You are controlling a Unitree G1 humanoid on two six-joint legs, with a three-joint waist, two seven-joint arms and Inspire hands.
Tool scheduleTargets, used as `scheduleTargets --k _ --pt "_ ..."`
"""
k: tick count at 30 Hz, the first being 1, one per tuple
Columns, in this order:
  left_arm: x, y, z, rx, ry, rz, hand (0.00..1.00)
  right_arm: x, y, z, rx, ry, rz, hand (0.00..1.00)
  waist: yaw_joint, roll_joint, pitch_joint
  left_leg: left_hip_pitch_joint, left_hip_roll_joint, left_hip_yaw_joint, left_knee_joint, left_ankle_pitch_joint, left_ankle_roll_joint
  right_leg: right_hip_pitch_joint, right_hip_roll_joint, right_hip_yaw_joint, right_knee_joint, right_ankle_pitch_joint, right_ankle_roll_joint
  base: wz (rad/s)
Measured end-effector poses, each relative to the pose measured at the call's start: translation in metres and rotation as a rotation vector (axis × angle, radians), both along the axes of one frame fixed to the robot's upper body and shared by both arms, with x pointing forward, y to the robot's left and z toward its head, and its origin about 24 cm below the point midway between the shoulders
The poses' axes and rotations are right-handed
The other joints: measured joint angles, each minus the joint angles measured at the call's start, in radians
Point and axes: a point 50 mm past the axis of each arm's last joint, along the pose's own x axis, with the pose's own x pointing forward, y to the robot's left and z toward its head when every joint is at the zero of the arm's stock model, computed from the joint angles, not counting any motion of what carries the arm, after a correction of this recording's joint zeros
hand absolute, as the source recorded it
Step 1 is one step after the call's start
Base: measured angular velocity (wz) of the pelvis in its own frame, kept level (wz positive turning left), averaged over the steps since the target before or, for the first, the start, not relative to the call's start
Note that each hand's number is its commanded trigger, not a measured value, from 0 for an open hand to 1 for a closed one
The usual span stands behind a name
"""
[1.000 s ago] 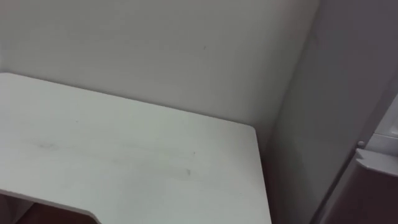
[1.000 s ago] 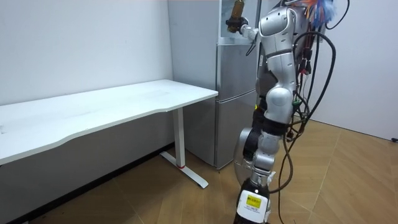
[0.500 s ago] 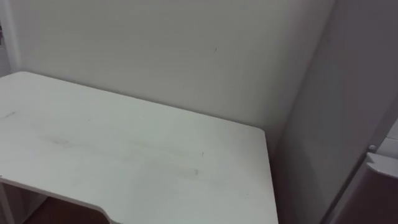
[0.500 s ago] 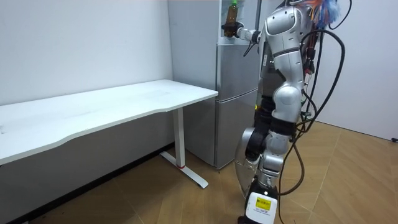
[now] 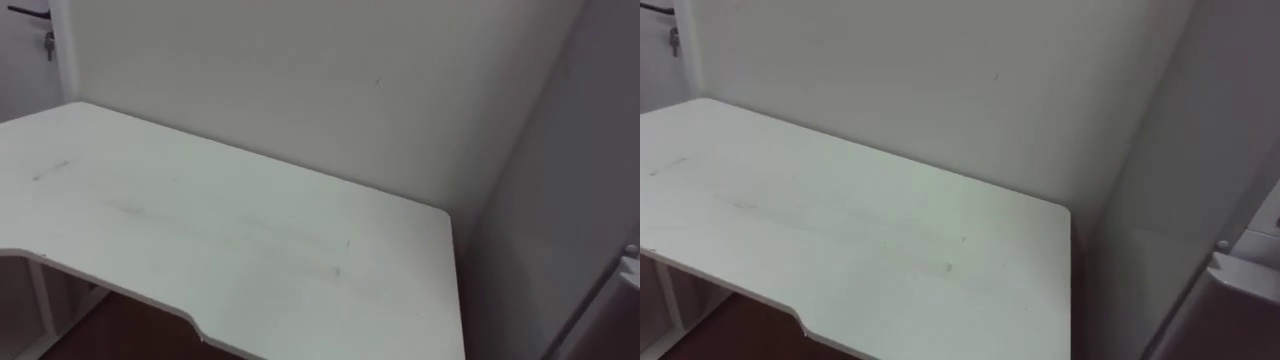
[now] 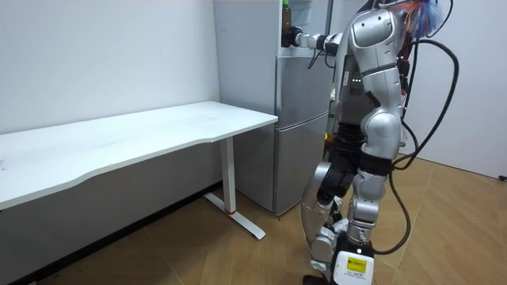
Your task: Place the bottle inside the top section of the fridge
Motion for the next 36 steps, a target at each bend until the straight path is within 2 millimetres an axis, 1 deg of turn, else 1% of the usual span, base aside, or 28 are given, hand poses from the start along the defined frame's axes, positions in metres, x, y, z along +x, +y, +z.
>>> scheduleTargets --k 1,4,5,6,7,8,9,10,11,13,15,18,20,26,36 --pt "0.001 0.001 0.0 -0.003 0.0 -0.001 0.0 0.0 0.0 0.0 -0.002 0.0 0.002 1.0 0.002 -0.001 -0.0018 -0.001 0.001 0.0 0.003 -0.001 -0.002 0.0 0.001 0.0 0.0 -0.001 -0.002 0.0" --pt "0.001 0.002 0.001 -0.003 0.001 -0.003 0.0 0.0 0.0 0.0 -0.002 0.001 0.001 1.0 0.012 0.004 -0.0021 -0.005 0.006 0.0 0.013 -0.004 -0.006 0.0 0.005 0.0 0.002 0.0 -0.005 -0.01" --pt "0.002 0.003 0.001 -0.003 0.001 -0.005 0.0 0.0 0.0 0.0 -0.002 0.001 0.001 1.0 0.014 0.007 0.0 -0.007 0.009 0.0 0.017 -0.005 -0.007 -0.001 0.007 -0.001 0.002 0.001 -0.007 0.0" --pt "0.002 0.004 0.002 -0.003 -0.001 -0.007 0.0 0.0 0.0 0.0 -0.003 0.002 0.002 0.67 0.015 0.007 0.0 -0.009 0.011 0.0 0.021 -0.006 -0.008 -0.001 0.008 -0.002 0.002 0.002 -0.008 0.0" --pt "0.002 0.005 0.002 -0.004 -0.001 -0.009 0.0 0.0 0.0 0.0 -0.002 0.003 0.005 0.62 0.017 0.008 0.0002 -0.011 0.015 0.0 0.026 -0.007 -0.01 -0.001 0.011 -0.003 0.002 0.003 -0.011 0.0" --pt "0.002 0.006 0.002 -0.007 -0.002 -0.011 0.0 0.001 0.0 0.0 -0.004 0.005 0.013 0.54 0.017 0.01 0.0022 -0.011 0.016 0.0 0.028 -0.008 -0.011 0.0 0.012 -0.005 0.003 0.003 -0.011 0.0" --pt "0.002 0.006 0.002 -0.011 -0.003 -0.011 0.0 0.001 0.001 0.0 -0.006 0.006 0.016 0.47 0.018 0.01 0.0018 -0.011 0.017 0.0 0.029 -0.008 -0.011 0.0 0.012 -0.005 0.003 0.003 -0.012 0.0" --pt "0.003 0.005 0.002 -0.016 -0.004 -0.013 0.0 0.001 0.001 0.0 -0.017 0.013 0.021 0.09 0.018 0.01 0.0014 -0.011 0.017 0.0 0.03 -0.008 -0.012 0.0 0.012 -0.007 0.004 0.003 -0.013 0.0" --pt "0.003 0.005 0.002 -0.019 -0.003 -0.016 0.0 0.001 0.001 0.0 -0.02 0.016 0.023 0.0 0.018 0.011 0.0018 -0.011 0.017 0.0 0.03 -0.008 -0.012 0.0 0.012 -0.009 0.005 0.003 -0.013 0.0" --pt "0.003 0.005 0.002 -0.025 0.0 -0.03 0.0 0.001 0.0 -0.002 -0.015 0.026 0.027 0.0 0.02 0.01 0.0015 -0.011 0.018 -0.001 0.031 -0.009 -0.013 0.0 0.007 -0.026 0.011 0.003 -0.015 0.0" --pt "0.004 0.006 0.002 -0.029 -0.002 -0.032 0.0 0.0 -0.002 -0.006 -0.006 0.04 0.028 0.0 0.023 0.007 0.001 -0.01 0.018 -0.002 0.032 -0.009 -0.013 0.0 0.006 -0.029 0.014 0.004 -0.015 0.0" --pt "0.004 0.009 0.004 -0.028 -0.002 -0.036 0.0 -0.002 -0.005 -0.011 0.008 0.06 0.022 0.0 0.029 0.003 0.0025 -0.01 0.019 -0.004 0.035 -0.01 -0.013 0.003 0.006 -0.034 0.014 0.006 -0.019 0.02" --pt "0.005 0.013 0.005 -0.022 -0.001 -0.044 0.0 -0.004 -0.007 -0.015 0.017 0.076 0.017 0.0 0.027 0.004 0.0032 -0.009 0.02 -0.016 0.047 -0.014 -0.012 0.013 0.005 -0.055 0.014 0.006 -0.019 0.12" --pt "0.005 0.02 0.009 -0.003 0.002 -0.053 0.0 -0.003 -0.006 -0.02 0.015 0.102 0.043 0.0 0.027 0.005 0.0032 -0.006 0.021 -0.017 0.049 -0.014 -0.012 0.017 0.005 -0.055 0.016 0.007 -0.019 0.01" --pt "0.005 0.02 0.009 0.0 0.003 -0.053 0.0 -0.003 -0.006 -0.022 0.022 0.116 0.06 0.0 0.027 0.006 0.0029 0.007 0.021 -0.018 0.045 -0.014 -0.012 0.027 0.006 -0.053 0.018 0.007 -0.019 0.0"
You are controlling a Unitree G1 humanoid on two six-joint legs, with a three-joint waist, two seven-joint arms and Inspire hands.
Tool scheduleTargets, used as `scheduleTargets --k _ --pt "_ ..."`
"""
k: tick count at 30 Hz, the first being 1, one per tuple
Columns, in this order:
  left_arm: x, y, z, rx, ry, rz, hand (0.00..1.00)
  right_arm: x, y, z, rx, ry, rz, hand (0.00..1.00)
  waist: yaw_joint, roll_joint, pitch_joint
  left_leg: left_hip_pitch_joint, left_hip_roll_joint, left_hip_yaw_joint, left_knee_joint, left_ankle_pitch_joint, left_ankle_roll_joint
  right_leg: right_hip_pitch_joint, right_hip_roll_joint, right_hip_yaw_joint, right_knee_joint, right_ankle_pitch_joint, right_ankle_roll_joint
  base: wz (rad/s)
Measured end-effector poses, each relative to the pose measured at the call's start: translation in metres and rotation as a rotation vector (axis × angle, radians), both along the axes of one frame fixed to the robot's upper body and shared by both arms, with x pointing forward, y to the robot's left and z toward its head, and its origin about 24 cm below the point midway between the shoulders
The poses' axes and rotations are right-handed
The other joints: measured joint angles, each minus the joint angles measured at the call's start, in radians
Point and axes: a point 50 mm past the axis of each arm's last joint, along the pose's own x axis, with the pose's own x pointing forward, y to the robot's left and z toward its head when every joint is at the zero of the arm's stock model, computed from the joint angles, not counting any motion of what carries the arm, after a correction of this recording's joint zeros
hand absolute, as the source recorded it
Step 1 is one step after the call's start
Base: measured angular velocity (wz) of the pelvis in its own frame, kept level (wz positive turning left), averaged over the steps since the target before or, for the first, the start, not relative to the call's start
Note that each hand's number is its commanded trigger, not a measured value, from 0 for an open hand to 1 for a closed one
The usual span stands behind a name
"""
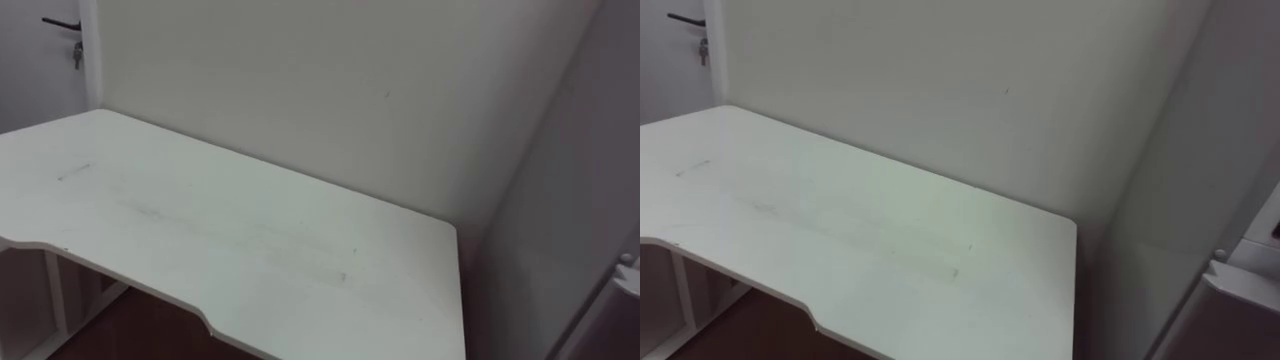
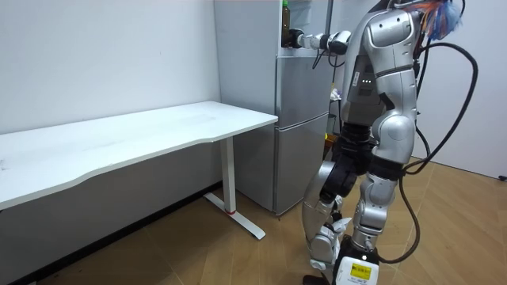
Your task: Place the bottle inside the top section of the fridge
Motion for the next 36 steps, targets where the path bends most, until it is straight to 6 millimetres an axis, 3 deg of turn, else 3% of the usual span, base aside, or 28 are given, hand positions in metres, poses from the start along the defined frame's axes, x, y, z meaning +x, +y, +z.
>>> scheduleTargets --k 7,15,23,30,36 --pt "0.0 0.001 0.001 0.002 0.008 -0.015 0.0 -0.001 -0.001 -0.001 0.01 0.006 0.016 0.0 -0.003 0.0 -0.0006 0.0 0.0 -0.004 0.002 0.0 0.0 0.006 -0.005 -0.03 -0.001 0.0 0.0 0.01" --pt "-0.001 0.008 0.004 0.02 0.017 -0.029 0.0 -0.002 -0.002 -0.005 0.02 0.016 0.024 0.0 -0.004 0.009 -0.0061 0.023 0.0 -0.008 -0.002 0.0 0.0 0.027 -0.005 -0.024 0.0 0.0 0.0 0.01" --pt "0.003 0.01 0.005 0.026 0.003 -0.047 0.0 -0.004 -0.002 -0.009 0.018 0.026 0.073 0.0 -0.005 0.018 -0.0117 0.038 0.011 0.001 0.003 -0.008 -0.003 0.041 0.01 -0.003 -0.006 0.002 0.002 -0.02" --pt "0.009 0.009 0.005 0.027 -0.023 -0.056 0.0 -0.008 0.001 -0.014 -0.01 0.026 0.114 0.0 -0.007 0.024 -0.012 0.053 0.015 0.005 0.001 -0.011 -0.007 0.06 0.02 0.005 -0.023 0.003 0.002 -0.02" --pt "0.005 -0.002 0.0 0.004 -0.017 -0.042 0.0 -0.007 0.002 -0.013 -0.037 0.034 0.12 0.0 -0.015 0.033 -0.0125 0.054 0.015 0.004 0.001 -0.011 -0.007 0.059 0.027 0.061 -0.023 0.003 0.002 0.0"
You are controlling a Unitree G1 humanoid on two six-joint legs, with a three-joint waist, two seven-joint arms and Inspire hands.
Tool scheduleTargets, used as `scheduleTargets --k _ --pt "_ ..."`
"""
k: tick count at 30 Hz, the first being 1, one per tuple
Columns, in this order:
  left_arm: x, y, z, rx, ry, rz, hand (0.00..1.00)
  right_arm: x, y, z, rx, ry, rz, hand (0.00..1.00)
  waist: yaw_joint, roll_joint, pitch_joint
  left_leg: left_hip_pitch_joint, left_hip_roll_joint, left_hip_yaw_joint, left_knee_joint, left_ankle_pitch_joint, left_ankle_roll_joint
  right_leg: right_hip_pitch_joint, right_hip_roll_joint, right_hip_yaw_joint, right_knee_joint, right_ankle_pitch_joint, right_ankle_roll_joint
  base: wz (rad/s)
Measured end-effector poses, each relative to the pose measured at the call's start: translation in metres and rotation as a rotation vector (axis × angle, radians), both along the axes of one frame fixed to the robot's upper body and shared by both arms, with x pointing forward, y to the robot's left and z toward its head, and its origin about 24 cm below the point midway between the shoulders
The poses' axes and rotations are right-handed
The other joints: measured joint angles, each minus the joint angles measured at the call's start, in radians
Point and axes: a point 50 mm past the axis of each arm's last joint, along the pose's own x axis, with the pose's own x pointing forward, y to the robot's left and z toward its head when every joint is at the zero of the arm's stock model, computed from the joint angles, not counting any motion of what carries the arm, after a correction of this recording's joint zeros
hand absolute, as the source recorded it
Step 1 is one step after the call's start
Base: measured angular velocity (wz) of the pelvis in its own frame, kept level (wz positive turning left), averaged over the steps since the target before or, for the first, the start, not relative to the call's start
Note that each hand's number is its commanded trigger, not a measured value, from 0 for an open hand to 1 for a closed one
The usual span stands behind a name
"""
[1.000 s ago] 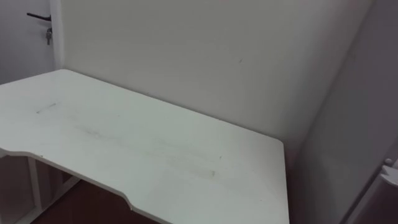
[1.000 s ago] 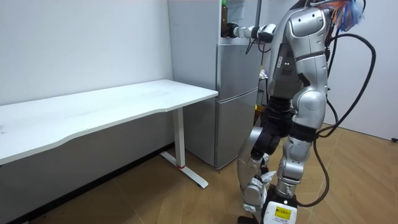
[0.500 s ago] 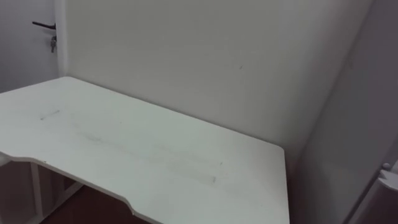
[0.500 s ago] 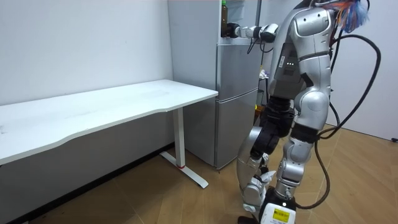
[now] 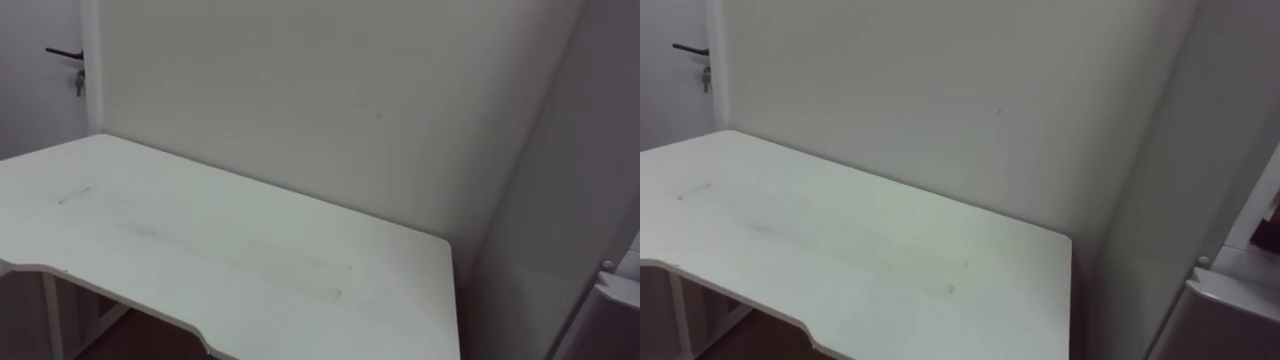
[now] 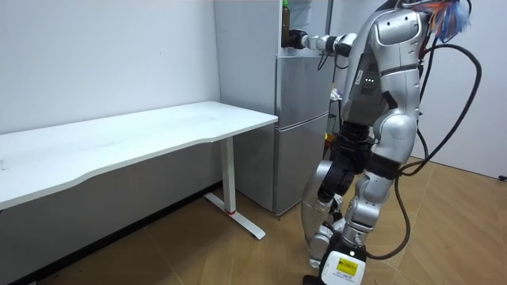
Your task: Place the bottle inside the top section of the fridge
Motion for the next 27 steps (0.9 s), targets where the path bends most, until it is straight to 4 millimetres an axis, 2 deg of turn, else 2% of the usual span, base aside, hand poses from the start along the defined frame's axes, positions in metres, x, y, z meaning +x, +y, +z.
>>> scheduleTargets --k 6,9,14,27 --pt "-0.005 -0.01 -0.004 -0.021 0.015 0.018 0.0 -0.001 0.001 -0.001 -0.004 -0.002 0.004 0.0 -0.002 -0.001 -0.0005 0.0 0.0 0.0 -0.003 0.0 -0.001 -0.003 0.001 0.008 -0.002 0.0 0.0 0.0" --pt "-0.001 -0.01 -0.005 -0.025 0.013 0.021 0.0 -0.001 0.001 0.0 0.005 -0.006 0.013 0.0 -0.003 -0.002 -0.0011 -0.001 0.0 0.001 -0.005 0.001 -0.002 -0.003 -0.001 -0.009 -0.003 0.0 0.0 0.0" --pt "0.006 -0.009 -0.005 -0.005 -0.002 0.019 0.0 -0.001 0.001 -0.001 0.034 -0.005 0.04 0.0 -0.005 -0.014 -0.01 0.002 0.001 0.017 -0.02 0.009 -0.005 0.003 0.004 -0.017 -0.033 0.001 -0.002 -0.08" --pt "0.017 -0.007 -0.005 0.027 -0.025 0.024 0.0 -0.001 0.001 0.0 0.087 -0.037 0.034 0.0 -0.02 -0.017 -0.006 0.03 0.002 0.031 -0.048 0.009 -0.005 0.019 0.012 -0.004 -0.054 0.007 -0.002 -0.02"
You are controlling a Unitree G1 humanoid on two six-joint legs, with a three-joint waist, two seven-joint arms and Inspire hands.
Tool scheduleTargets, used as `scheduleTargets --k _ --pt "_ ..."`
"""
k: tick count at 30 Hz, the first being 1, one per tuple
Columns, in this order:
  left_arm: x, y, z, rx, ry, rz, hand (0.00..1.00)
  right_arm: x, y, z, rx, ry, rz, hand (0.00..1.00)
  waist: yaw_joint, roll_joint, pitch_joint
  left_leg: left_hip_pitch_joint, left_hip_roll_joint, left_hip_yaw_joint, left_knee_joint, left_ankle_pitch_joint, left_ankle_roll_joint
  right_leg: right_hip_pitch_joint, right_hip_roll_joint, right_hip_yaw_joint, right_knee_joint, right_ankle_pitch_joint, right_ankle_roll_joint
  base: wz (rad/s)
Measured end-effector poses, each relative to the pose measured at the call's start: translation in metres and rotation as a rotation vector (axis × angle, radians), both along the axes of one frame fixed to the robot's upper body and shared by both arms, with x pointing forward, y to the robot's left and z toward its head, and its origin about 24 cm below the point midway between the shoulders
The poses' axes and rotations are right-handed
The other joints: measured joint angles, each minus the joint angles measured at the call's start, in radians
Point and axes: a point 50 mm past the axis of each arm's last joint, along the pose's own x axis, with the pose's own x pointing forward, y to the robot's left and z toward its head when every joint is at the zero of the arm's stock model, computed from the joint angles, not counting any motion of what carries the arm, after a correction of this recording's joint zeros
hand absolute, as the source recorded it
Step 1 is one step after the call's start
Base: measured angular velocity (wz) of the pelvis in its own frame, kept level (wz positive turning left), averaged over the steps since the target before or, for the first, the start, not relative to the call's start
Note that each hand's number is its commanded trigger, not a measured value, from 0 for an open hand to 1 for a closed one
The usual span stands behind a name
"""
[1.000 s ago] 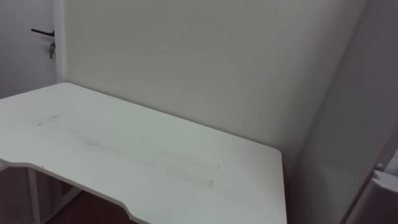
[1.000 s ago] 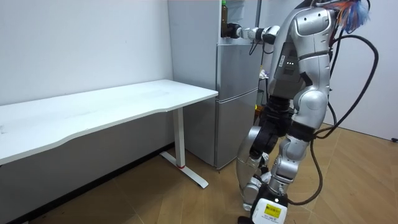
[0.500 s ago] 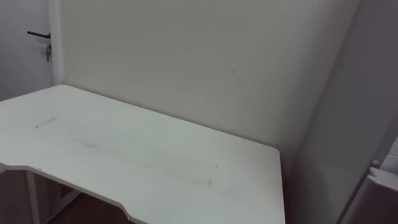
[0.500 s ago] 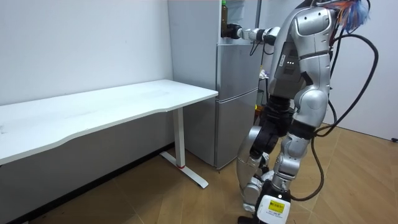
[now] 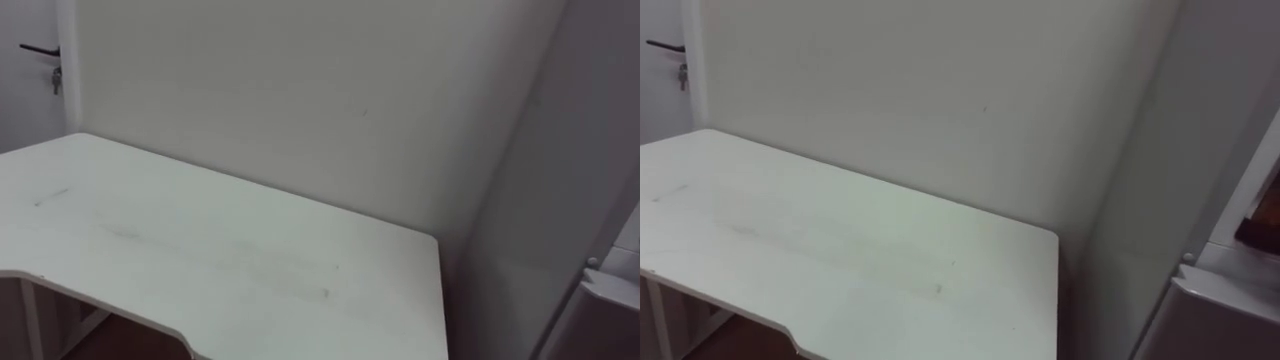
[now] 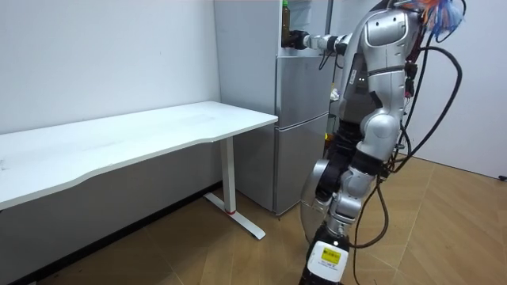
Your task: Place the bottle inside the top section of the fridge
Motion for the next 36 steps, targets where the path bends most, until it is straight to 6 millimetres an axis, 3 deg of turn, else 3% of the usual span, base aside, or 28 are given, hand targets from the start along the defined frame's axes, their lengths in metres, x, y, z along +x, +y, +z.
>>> scheduleTargets --k 15,17,22,24,29,36 --pt "0.008 -0.004 -0.002 -0.02 -0.056 0.058 0.0 0.0 0.03 0.019 -0.083 -0.115 0.157 0.0 -0.052 0.018 0.0045 0.036 0.002 0.037 -0.07 0.014 -0.012 -0.006 0.016 0.05 -0.017 -0.001 0.001 -0.07" --pt "0.009 -0.004 -0.002 -0.02 -0.058 0.057 0.0 -0.003 0.037 0.022 -0.103 -0.135 0.19 0.0 -0.06 0.023 0.0001 0.041 0.002 0.044 -0.081 0.016 -0.013 -0.005 0.019 0.051 -0.028 -0.001 0.001 -0.12" --pt "0.019 -0.005 -0.003 -0.033 -0.089 0.054 0.0 -0.016 0.047 0.026 -0.2 -0.142 0.257 0.0 -0.064 0.03 -0.0032 0.056 0.001 0.066 -0.101 0.017 -0.014 -0.006 0.021 0.055 -0.033 -0.001 0.0 -0.13" --pt "0.021 -0.005 -0.003 -0.036 -0.098 0.061 0.0 -0.017 0.052 0.027 -0.217 -0.145 0.288 0.0 -0.083 0.029 -0.0033 0.058 0.001 0.069 -0.107 0.017 -0.015 -0.008 0.021 0.056 -0.033 -0.001 0.0 -0.08" --pt "0.023 -0.007 -0.004 -0.067 -0.127 0.077 0.0 -0.023 0.068 0.039 -0.255 -0.198 0.353 0.0 -0.105 0.028 -0.0008 0.057 0.001 0.081 -0.112 0.018 -0.015 -0.018 0.023 0.057 -0.033 -0.001 0.0 -0.07" --pt "0.021 -0.007 -0.004 -0.081 -0.129 0.075 0.0 -0.03 0.085 0.052 -0.298 -0.259 0.413 0.0 -0.108 0.035 0.003 0.057 0.001 0.102 -0.118 0.018 -0.015 -0.028 0.024 0.063 -0.033 0.0 -0.001 -0.08"
